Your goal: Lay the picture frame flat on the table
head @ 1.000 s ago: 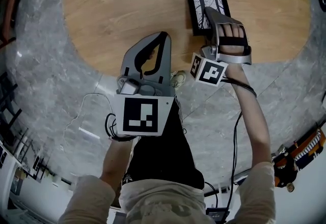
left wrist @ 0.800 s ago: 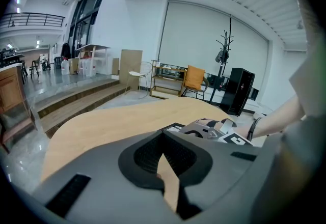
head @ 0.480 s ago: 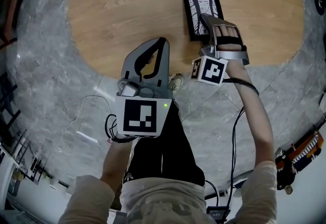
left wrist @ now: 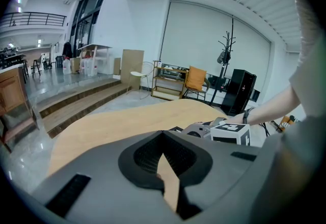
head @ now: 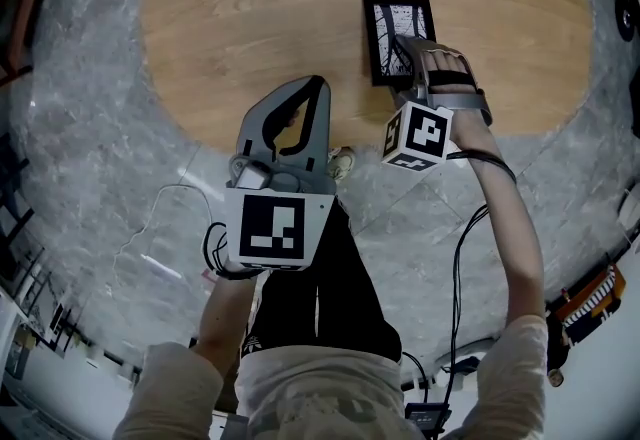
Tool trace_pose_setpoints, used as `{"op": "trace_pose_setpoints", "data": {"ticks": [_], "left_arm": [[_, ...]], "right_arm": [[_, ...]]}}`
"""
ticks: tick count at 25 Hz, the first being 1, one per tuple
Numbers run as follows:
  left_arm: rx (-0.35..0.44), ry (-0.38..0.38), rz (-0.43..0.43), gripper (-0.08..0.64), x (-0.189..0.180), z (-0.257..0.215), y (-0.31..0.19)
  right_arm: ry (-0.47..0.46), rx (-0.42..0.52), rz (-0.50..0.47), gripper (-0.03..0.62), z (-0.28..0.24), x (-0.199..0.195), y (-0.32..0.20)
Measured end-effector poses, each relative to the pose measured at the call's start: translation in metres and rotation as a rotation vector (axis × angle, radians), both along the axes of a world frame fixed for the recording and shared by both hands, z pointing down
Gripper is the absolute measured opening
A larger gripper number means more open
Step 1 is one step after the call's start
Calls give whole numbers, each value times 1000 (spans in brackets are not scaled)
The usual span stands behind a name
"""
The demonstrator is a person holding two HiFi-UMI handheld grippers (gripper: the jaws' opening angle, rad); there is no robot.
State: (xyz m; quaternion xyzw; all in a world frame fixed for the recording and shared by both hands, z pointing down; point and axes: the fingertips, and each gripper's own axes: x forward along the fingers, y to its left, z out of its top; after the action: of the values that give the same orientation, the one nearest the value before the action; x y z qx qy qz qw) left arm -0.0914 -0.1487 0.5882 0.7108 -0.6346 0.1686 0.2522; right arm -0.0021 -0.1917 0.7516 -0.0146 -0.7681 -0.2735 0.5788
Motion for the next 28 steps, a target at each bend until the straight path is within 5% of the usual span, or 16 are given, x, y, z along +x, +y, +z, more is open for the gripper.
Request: {"op": "trace_pose_setpoints", "data": {"ticks": [28], "left_arm": [[0,0,-21,9,-9,-5,-10]], "right_arm": [[181,-272,-104,354,6,10,19]]}}
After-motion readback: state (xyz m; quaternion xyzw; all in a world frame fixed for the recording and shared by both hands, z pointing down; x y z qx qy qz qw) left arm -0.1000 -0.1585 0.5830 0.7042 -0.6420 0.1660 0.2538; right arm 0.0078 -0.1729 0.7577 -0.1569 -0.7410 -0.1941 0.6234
